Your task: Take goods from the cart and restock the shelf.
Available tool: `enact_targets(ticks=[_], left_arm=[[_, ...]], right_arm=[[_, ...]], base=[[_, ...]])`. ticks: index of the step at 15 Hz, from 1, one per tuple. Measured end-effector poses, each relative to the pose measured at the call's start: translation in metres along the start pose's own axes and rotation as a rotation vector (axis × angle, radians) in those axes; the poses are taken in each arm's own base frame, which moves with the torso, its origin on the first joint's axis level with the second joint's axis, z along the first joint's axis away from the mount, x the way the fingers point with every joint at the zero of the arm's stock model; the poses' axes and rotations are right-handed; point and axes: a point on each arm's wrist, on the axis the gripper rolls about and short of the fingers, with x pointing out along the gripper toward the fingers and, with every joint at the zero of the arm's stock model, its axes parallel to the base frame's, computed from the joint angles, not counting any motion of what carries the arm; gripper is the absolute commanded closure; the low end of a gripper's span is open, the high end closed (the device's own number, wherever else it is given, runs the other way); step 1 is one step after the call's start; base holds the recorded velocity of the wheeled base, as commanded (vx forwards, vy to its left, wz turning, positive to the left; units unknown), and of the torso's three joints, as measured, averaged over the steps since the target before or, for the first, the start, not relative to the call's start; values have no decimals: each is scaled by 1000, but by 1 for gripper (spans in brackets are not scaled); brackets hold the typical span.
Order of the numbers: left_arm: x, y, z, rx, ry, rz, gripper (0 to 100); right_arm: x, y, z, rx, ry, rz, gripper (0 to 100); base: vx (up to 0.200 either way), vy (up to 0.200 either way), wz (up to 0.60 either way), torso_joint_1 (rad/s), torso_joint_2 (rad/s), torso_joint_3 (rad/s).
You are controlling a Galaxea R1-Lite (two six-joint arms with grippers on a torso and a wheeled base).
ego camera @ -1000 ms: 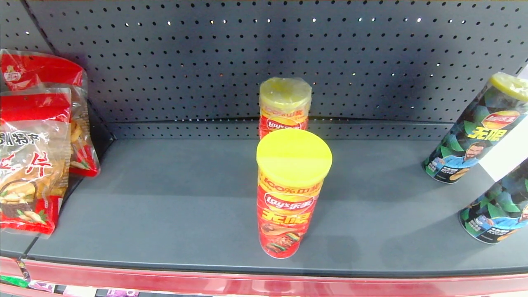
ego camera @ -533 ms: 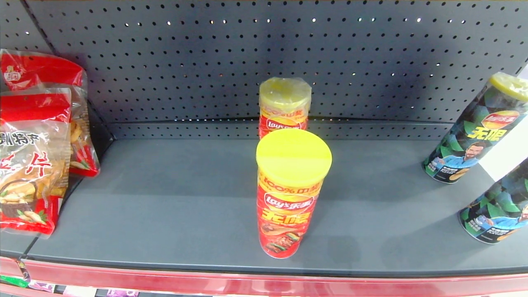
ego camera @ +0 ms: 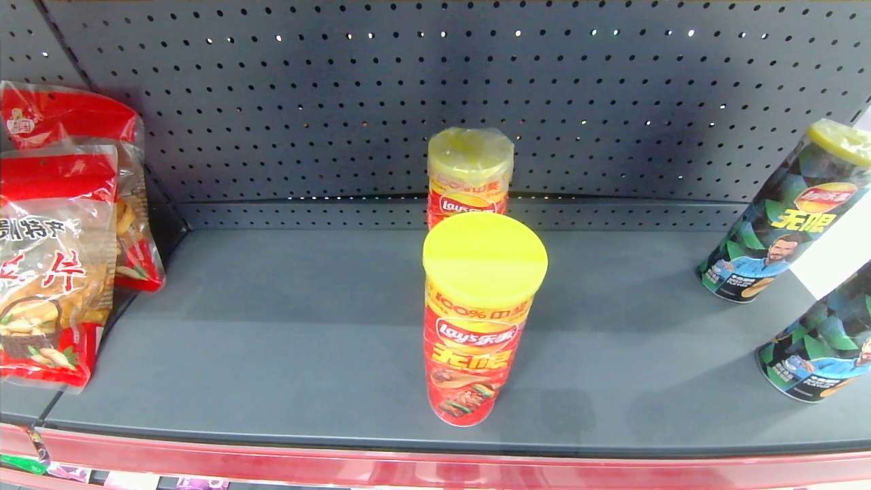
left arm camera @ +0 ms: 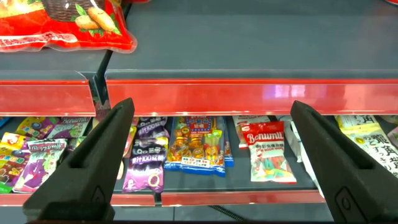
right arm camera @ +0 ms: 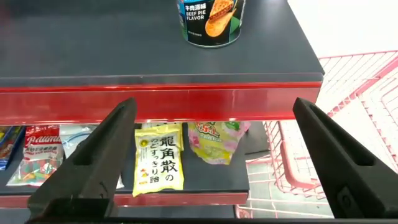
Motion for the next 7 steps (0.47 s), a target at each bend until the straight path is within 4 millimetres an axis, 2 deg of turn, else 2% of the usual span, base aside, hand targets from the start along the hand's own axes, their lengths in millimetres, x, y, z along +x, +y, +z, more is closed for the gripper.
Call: enact_targets(ticks=[7], left_arm=[[0,0,0,0,0,0,0]], right_arm=[[0,0,0,-4,1,-1,0]], base=[[0,0,0,0,0,0]])
